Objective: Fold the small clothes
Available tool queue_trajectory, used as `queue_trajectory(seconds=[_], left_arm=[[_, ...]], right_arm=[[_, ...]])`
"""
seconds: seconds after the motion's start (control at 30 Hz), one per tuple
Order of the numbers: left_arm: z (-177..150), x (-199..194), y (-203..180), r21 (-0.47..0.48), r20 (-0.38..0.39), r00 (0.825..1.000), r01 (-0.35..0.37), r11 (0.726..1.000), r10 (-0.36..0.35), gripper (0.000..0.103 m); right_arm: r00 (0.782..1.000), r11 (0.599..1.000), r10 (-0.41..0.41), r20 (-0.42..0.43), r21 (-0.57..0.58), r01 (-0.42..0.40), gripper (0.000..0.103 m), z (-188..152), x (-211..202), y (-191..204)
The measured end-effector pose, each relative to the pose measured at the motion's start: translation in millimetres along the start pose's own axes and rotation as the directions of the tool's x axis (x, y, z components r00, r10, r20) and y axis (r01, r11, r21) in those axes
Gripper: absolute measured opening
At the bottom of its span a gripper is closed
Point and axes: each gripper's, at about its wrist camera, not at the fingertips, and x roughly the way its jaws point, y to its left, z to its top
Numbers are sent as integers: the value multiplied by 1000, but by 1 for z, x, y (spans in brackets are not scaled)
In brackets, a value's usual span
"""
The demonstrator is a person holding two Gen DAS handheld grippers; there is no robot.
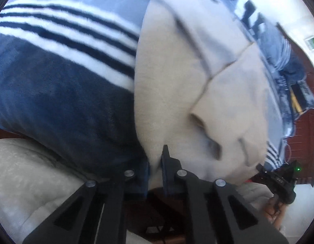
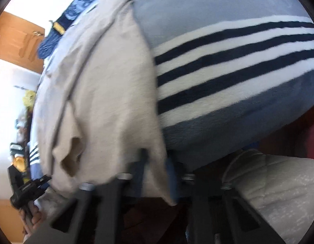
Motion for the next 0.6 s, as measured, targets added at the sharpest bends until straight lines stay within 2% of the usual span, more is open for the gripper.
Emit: queue_trajectory(seconds=[0.1, 0.17, 0.23, 0.27, 0.33, 0.43, 0.47, 0.53, 0.57, 0.6], left_arm=[[-5, -36, 3, -21, 92, 993, 75, 997, -72, 9], [-6, -38, 9, -52, 101, 992, 78, 996, -73, 8], [-13, -26, 17, -77, 51, 998, 37, 996, -33, 7], [-22, -22, 25, -88, 20, 1000, 7, 996, -5, 7], [-18, -7, 19, -86, -21, 998, -58, 995, 56, 7], [-23, -11, 6, -47, 5, 993, -120, 992, 120, 10], [-24, -16, -1, -29, 31, 989, -141, 990, 141, 11], [-24, -29, -12, -18, 88, 985, -145, 989, 146, 21], [-24, -38, -17, -9, 123, 982, -140, 990, 141, 25], [-24, -48, -23, 1, 161, 977, -142, 990, 140, 38]], right_arm=[[998, 999, 37, 50, 0, -37, 5, -5, -29, -3], [994, 999, 53, 96, 8, -54, 4, -13, -55, -9], [995, 999, 36, 98, 9, -37, 2, -18, -69, -16], [996, 1000, 25, 82, 9, -26, 2, -20, -66, -15], [999, 1000, -28, 22, 2, 28, 2, -21, -53, -17], [990, 989, -137, -43, -58, 134, 2, -16, -32, -10], [988, 986, -152, -37, -75, 149, 4, -16, -33, -8], [989, 984, -142, 31, -104, 144, 6, -16, -51, -1], [988, 984, -134, 73, -106, 141, 17, -15, -65, 2], [986, 985, -131, 103, -102, 141, 29, -14, -72, 9]])
